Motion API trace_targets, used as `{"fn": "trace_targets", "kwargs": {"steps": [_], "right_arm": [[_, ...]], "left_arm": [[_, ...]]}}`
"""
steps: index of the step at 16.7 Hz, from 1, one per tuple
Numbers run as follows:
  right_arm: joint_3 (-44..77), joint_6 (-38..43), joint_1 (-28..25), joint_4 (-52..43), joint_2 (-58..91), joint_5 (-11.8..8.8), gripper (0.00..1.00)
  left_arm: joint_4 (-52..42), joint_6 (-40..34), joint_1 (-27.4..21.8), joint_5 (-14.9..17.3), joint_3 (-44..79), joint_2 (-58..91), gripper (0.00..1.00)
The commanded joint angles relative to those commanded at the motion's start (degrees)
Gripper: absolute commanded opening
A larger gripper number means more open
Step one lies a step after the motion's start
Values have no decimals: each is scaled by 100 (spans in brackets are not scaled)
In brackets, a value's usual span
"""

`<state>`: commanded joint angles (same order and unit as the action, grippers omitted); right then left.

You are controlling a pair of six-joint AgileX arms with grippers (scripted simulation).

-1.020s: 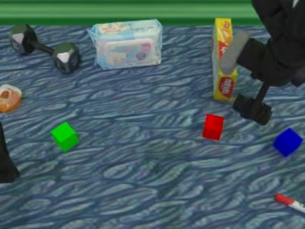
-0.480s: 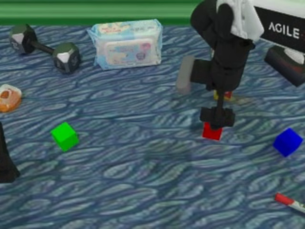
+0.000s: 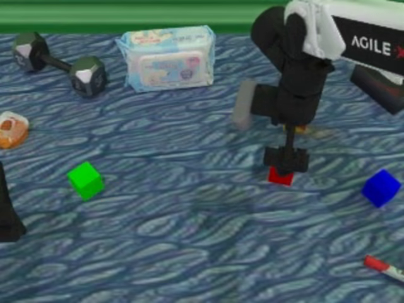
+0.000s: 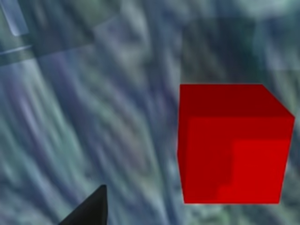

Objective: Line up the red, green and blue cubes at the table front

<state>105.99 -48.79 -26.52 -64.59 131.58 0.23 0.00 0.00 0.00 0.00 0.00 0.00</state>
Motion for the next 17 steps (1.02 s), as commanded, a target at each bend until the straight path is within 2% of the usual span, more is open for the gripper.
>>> {"fn": "trace_targets", "kwargs": {"steps": [6, 11, 17], "right_arm": [[-726, 18, -15, 1282, 508, 6, 100], [-804, 17, -18, 1399, 576, 6, 100], [-804, 17, -18, 1399, 576, 6, 55]], "left_arm": [[0, 0, 0, 0, 0, 0, 100], [0, 0, 0, 0, 0, 0, 100], [0, 0, 0, 0, 0, 0, 100]]}}
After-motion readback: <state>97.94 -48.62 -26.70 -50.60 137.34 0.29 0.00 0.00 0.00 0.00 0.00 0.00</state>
